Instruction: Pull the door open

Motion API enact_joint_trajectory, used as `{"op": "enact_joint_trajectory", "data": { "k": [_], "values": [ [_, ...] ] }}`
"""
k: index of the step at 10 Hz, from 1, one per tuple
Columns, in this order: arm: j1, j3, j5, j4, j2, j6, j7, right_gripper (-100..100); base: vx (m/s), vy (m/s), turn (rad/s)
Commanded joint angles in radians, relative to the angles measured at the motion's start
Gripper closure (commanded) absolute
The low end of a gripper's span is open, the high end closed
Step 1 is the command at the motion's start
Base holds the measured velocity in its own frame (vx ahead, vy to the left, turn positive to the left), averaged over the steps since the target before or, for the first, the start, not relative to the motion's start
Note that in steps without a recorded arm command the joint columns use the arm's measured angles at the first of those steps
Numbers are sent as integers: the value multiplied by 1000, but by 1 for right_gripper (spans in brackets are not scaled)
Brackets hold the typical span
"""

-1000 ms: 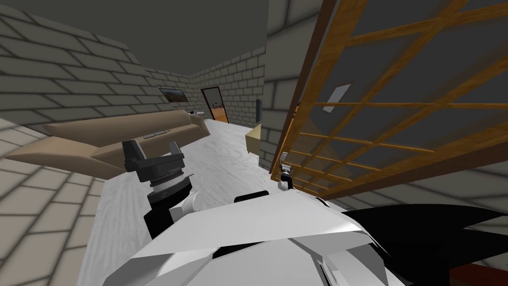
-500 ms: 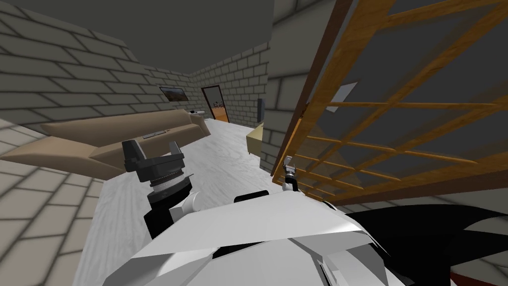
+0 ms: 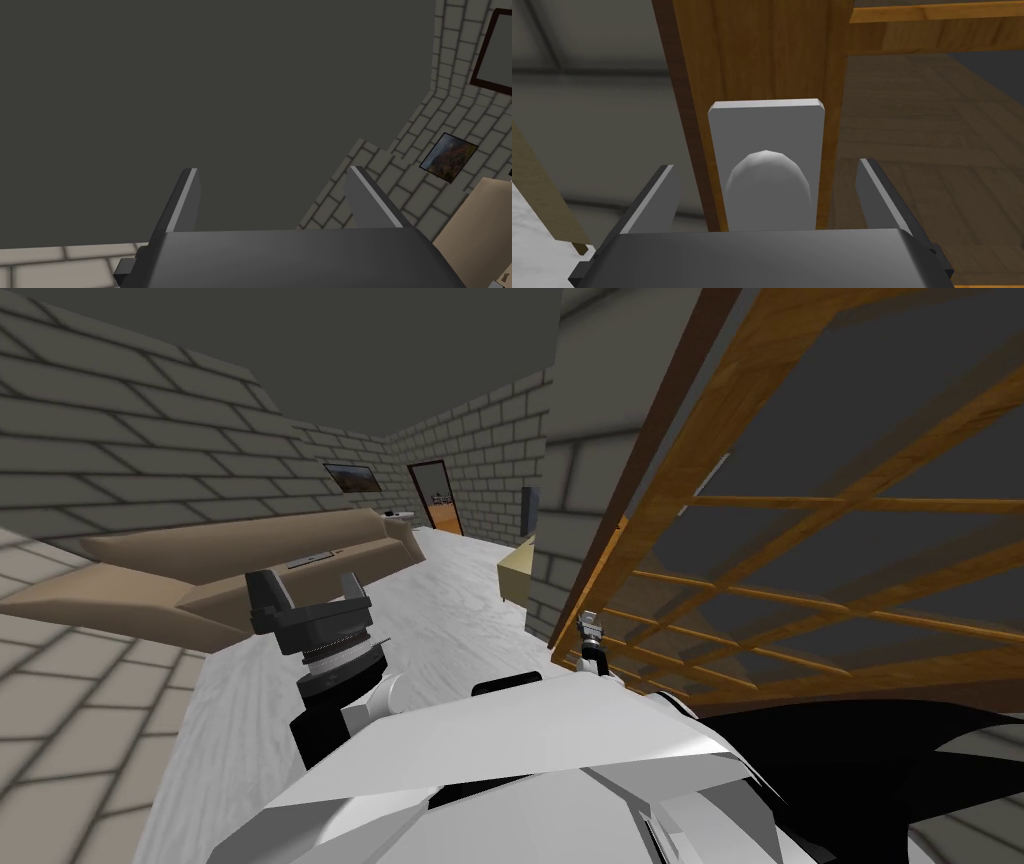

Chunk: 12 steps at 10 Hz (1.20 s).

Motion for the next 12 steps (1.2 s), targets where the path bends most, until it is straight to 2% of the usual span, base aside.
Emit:
{"op": "enact_joint_trajectory", "data": {
  "k": [1,6,12],
  "values": [
    [0,0,0,0,2,0,4,100,-10,1,-7],
    [0,0,0,0,2,0,4,100,-12,1,3],
    [5,83,51,-33,-13,15,-50,100,-235,-8,70]
  ]
}}
